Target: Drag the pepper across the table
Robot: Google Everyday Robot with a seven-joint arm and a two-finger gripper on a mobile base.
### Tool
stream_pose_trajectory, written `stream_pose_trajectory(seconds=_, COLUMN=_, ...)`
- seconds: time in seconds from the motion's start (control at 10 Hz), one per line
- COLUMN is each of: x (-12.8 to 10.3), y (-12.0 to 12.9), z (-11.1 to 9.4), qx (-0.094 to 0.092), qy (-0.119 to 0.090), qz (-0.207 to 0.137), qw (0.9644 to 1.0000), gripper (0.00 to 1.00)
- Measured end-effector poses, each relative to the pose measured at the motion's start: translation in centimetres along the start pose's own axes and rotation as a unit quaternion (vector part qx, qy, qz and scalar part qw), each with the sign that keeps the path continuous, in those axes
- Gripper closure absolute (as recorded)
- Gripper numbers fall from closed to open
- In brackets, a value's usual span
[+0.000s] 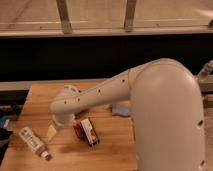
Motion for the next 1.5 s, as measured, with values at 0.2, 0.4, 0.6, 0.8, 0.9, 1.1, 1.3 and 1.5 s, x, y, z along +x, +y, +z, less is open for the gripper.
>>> stream_pose_trajectory(seconds=0.2, x=-0.1, y=-0.4, z=1.3, qx=0.0, qy=0.013, qz=0.004, qw=0.9999, gripper=0.2)
stream_pose_trajectory(seconds=0.4, x=-0.2, y=-1.0, z=2.0, qx=0.004, qy=0.021, qz=0.009, qw=0.9997, gripper=0.2)
stream_pose_trajectory(seconds=0.6, x=0.0, y=-1.9, z=2.1, qx=0.015, qy=0.023, qz=0.023, qw=0.9994, gripper=0.2)
stream_pose_trajectory(seconds=0.8, x=0.3, y=-3.4, z=1.9, qx=0.027, qy=0.022, qz=0.037, qw=0.9987, gripper=0.2)
stream_pose_trajectory(seconds=0.9, x=0.4, y=-3.9, z=1.9, qx=0.03, qy=0.022, qz=0.042, qw=0.9984, gripper=0.2)
stream_pose_trajectory(seconds=1.1, x=0.6, y=-4.6, z=2.4, qx=0.032, qy=0.026, qz=0.049, qw=0.998, gripper=0.2)
stream_pose_trajectory(seconds=1.3, x=0.7, y=-4.6, z=3.1, qx=0.028, qy=0.03, qz=0.052, qw=0.9978, gripper=0.2)
stream_pose_trajectory(seconds=1.5, x=0.7, y=-4.4, z=3.1, qx=0.026, qy=0.03, qz=0.051, qw=0.9979, gripper=0.2)
